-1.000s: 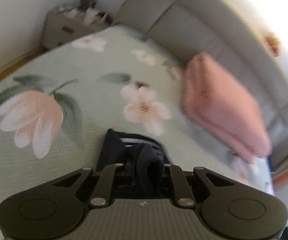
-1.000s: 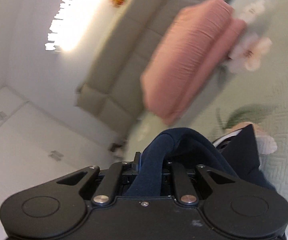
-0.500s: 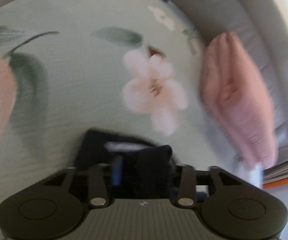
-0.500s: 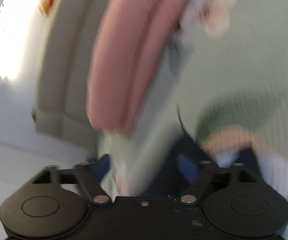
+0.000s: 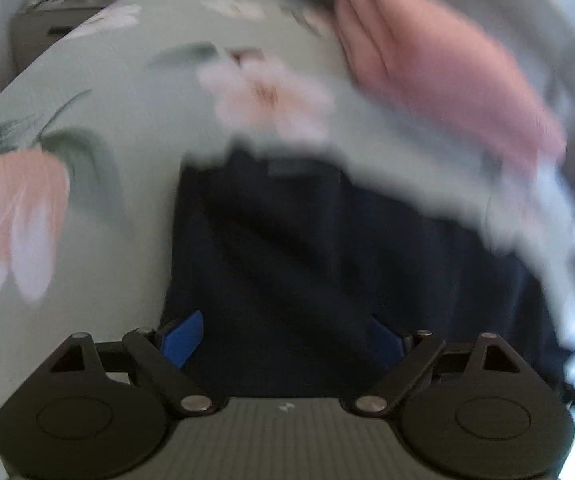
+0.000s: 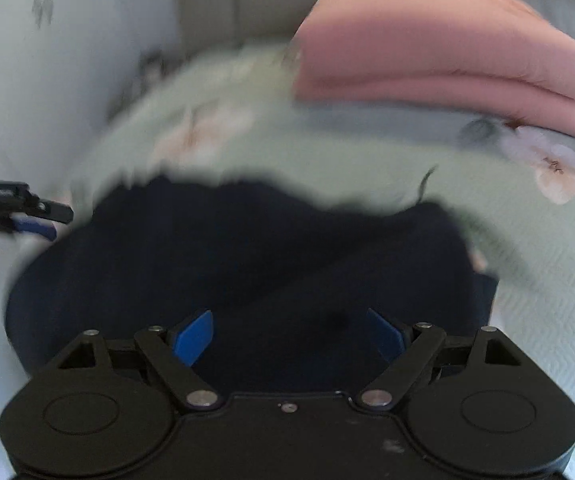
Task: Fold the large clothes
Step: 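Lay the folded hem down and open both grippers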
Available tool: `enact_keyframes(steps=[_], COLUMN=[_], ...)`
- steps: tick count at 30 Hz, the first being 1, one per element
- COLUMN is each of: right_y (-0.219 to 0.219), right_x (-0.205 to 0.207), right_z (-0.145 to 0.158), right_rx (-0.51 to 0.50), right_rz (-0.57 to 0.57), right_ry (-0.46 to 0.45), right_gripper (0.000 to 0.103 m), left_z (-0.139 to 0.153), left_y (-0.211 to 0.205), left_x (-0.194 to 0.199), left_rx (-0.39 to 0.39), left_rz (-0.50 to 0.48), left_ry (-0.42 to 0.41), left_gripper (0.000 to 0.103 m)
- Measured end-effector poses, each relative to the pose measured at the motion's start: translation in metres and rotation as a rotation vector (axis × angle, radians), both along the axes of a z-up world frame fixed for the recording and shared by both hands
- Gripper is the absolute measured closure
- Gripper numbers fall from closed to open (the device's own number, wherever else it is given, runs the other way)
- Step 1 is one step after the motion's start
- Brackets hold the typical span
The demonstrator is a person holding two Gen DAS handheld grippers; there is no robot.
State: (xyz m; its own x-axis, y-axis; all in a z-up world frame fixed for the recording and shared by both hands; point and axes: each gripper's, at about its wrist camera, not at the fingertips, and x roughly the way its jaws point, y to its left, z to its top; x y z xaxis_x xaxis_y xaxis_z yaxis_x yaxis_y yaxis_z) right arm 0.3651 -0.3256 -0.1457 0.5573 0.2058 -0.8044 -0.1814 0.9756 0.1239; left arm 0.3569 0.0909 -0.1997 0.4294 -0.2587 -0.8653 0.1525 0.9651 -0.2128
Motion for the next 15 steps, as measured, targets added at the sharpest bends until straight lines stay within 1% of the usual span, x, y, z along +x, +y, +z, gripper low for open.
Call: enact_keyframes(steps=[1,2,3,4,5,6,7,8,9,10,11,12,13,14,15], right_y=[0.007,0.009,0.006,0.001,-0.005,-0.008,-0.006,0.001,0.011,0.02,0.032,0.043,0.057,0.069,0.081], right_x=[0.0,0.001,0.0,-0.005,-0.004,-0.004,-0.006,-0.009,-0.014,-0.021,-0.029,-0.034,-0.037,-0.038,-0.039], right_z=[-0.013,-0.025,-0.036,-0.038,-0.041,-0.036,-0.027,-0.016,-0.004,0.008,0.02,0.025,0.026,0.023,0.014], right_rx=[-0.06,-0.107,-0.133,-0.141,-0.133,-0.128,-0.146,-0.183,-0.205,-0.183,-0.131,-0.103,-0.106,-0.13,-0.166], right_rz=[0.006,0.006,0.001,-0.011,-0.035,-0.079,-0.119,-0.156,-0.158,-0.135,-0.104,-0.075,-0.038,-0.013,0.015], right_ry=[0.037,0.077,0.103,0.112,0.121,0.134,0.137,0.126,0.095,0.053,0.009,0.0,0.012,0.029,0.064], right_gripper=[0.003,0.003,0.003,0.004,0.004,0.007,0.007,0.008,0.007,0.005,0.005,0.004,0.004,0.004,0.003], left_z=[-0.01,-0.025,-0.031,-0.03,-0.025,-0.017,-0.008,0.005,0.016,0.028,0.038,0.045,0.047,0.045,0.039], left_y=[-0.006,-0.013,-0.009,0.001,0.009,0.013,0.012,0.007,0.0,-0.008,-0.02,-0.031,-0.042,-0.052,-0.061], left_x=[-0.011,-0.018,-0.021,-0.019,-0.014,-0.014,-0.016,-0.019,-0.025,-0.033,-0.041,-0.048,-0.055,-0.06,-0.065], left_rx=[0.109,0.277,0.315,0.25,0.212,0.192,0.172,0.149,0.129,0.106,0.087,0.069,0.043,0.02,0.019], left_rz=[-0.033,-0.044,-0.02,0.019,0.081,0.119,0.126,0.105,0.079,0.05,0.012,-0.023,-0.059,-0.076,-0.071], left_ry=[-0.024,-0.035,-0.039,-0.01,0.034,0.047,0.039,0.02,-0.003,-0.036,-0.067,-0.085,-0.092,-0.087,-0.075], left_gripper=[0.006,0.0,0.0,0.0,0.0,0.011,0.022,0.024,0.022,0.017,0.013,0.006,0.004,0.004,0.004])
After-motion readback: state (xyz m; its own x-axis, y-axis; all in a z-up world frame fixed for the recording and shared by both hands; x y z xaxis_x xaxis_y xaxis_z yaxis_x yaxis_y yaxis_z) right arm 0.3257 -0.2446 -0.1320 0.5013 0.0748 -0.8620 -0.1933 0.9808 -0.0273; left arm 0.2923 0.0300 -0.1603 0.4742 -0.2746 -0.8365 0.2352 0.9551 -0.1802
